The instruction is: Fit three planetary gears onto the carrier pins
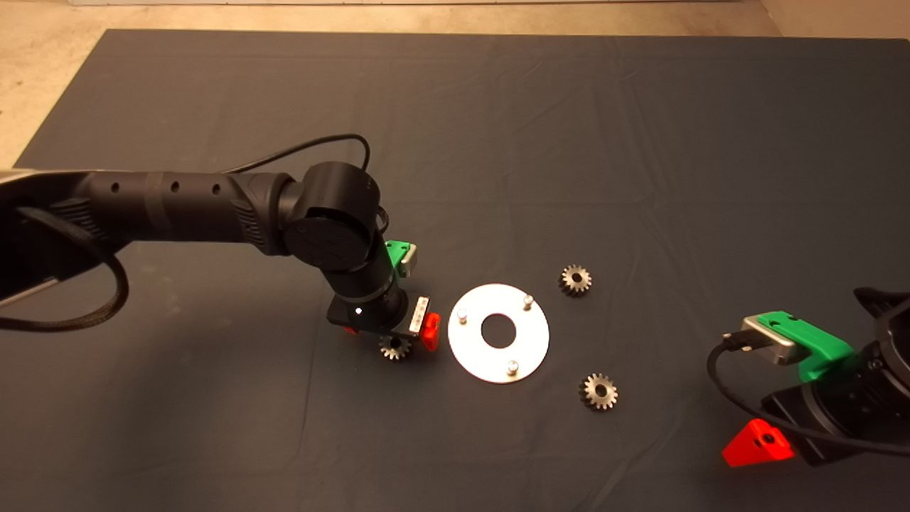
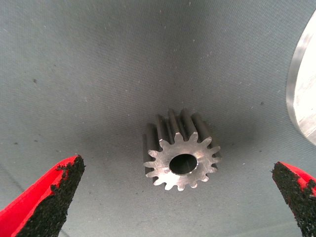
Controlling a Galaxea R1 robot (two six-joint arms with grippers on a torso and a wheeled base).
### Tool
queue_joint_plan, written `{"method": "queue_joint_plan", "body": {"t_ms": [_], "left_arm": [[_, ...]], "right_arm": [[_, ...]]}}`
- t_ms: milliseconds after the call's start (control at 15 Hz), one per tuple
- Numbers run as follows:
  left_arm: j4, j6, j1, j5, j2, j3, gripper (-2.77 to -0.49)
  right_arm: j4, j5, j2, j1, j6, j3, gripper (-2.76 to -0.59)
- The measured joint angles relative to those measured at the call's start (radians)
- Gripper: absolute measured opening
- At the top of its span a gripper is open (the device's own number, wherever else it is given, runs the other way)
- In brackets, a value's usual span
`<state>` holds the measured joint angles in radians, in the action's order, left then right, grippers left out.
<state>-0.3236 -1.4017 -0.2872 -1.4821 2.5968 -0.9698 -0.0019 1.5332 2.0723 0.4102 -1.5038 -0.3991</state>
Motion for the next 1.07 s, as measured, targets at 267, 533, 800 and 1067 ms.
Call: {"method": "queue_joint_plan", "body": {"t_ms": [267,533,800,1067], "left_arm": [[-0.011,0.000,0.001,-0.003,0.003,-0.001,-0.50],[-0.013,0.000,0.001,-0.003,0.005,-0.001,-0.50],[-0.022,0.001,0.004,-0.004,0.008,-0.006,-0.50],[-0.036,0.001,0.047,-0.025,0.011,-0.009,-0.50]], "right_arm": [[0.000,0.000,0.000,0.000,0.001,0.000,-0.61],[0.000,0.000,0.000,0.000,0.002,0.000,-0.61],[0.000,0.001,0.012,0.000,0.002,0.000,-0.61],[0.000,0.000,0.026,0.000,0.002,0.000,-0.61]]}}
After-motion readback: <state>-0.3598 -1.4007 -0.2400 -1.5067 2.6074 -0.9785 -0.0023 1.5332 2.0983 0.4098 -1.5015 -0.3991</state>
